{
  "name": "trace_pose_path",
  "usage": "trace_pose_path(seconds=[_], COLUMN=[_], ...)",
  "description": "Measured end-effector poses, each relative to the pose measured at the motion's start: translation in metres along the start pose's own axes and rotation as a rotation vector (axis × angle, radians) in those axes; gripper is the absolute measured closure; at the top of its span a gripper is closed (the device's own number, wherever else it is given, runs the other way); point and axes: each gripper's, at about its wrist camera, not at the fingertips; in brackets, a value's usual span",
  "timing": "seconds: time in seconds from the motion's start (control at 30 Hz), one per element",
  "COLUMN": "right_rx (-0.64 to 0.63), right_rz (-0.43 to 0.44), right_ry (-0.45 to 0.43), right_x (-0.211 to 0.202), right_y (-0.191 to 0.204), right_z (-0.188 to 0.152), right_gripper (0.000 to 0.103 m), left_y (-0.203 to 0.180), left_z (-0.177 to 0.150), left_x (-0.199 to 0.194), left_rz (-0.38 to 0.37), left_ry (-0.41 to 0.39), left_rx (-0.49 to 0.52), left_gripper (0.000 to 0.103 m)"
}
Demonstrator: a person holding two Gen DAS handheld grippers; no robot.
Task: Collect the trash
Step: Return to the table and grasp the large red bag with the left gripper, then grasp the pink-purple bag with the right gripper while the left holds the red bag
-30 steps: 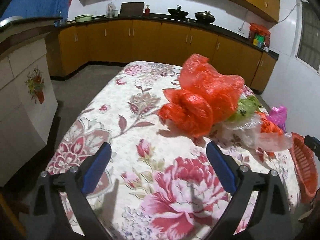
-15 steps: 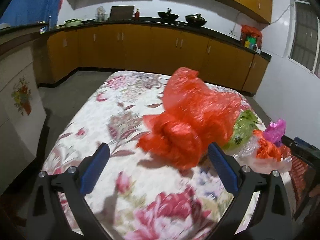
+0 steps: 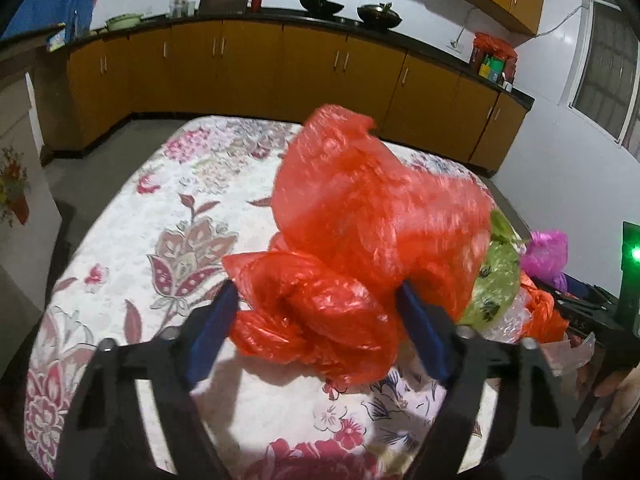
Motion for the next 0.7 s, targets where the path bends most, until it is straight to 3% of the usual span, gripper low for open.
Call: trace_pose_path(seconds=[0.4,0.7], right_rx=[0.029,0.05], right_rz=[0.042,0.069], right_ry=[0.003,-0.014], right_x=[0.0,-0.021], right_y=[-0.005,-0.005], right_z=[-0.001,-0.01], right_gripper=[0.044,0.045], left_y=[0.003,0.014], left_z=[-0.008,-0.01], left_x=[0.002,-0.019], left_rz=[-0.024,-0.025], left_ry=[0.012,-0.035], left_rx=[0.021,0.004], left_gripper=[0.064,0.071])
Point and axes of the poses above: each gripper's, at about its wrist camera, not at the fingertips, and x roughly the way its jaws point, y to its left, z to its top, and after that the axes turned 4 degrees about -y, right-handed
